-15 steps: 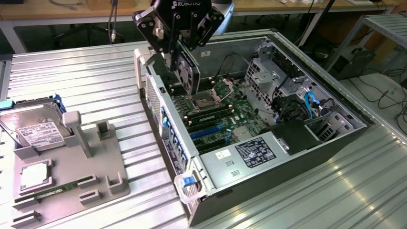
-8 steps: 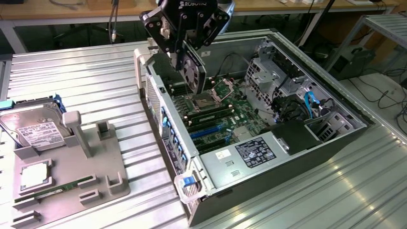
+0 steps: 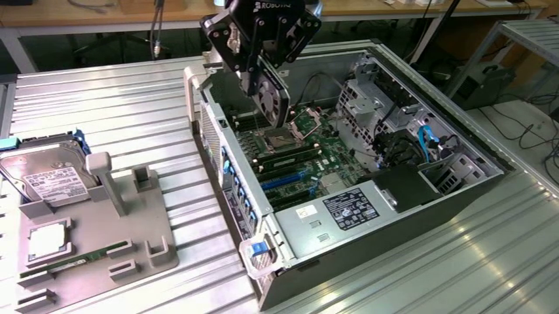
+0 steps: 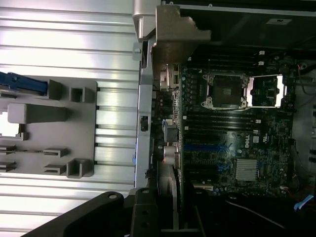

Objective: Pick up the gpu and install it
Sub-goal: 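Pick up the gpu and move the gpu toward the slot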

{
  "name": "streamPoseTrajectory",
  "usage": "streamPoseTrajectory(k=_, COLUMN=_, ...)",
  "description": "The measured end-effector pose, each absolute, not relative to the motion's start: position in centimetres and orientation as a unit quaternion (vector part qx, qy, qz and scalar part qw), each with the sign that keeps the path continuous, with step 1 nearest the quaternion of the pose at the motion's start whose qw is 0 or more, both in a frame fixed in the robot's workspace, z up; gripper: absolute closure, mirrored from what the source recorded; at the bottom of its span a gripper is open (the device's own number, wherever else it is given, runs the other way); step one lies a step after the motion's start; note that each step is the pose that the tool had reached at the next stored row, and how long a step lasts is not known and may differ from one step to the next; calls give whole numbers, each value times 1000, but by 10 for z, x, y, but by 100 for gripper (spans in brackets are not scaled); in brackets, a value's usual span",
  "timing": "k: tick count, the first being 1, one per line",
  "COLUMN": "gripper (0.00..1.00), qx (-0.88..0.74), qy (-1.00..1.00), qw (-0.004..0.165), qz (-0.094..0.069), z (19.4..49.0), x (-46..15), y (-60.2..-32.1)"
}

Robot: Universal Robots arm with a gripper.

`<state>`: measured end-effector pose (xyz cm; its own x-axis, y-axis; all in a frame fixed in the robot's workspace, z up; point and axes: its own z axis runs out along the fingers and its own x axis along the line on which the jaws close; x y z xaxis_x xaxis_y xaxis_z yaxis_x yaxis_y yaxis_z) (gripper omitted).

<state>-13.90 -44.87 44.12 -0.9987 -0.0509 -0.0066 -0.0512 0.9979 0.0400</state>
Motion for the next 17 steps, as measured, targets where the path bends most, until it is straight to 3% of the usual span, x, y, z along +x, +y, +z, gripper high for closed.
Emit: streamPoseTrajectory(k=17, gripper=71, qx=-27, qy=999, qw=3, qz=20, z=441, x=-122, y=-449)
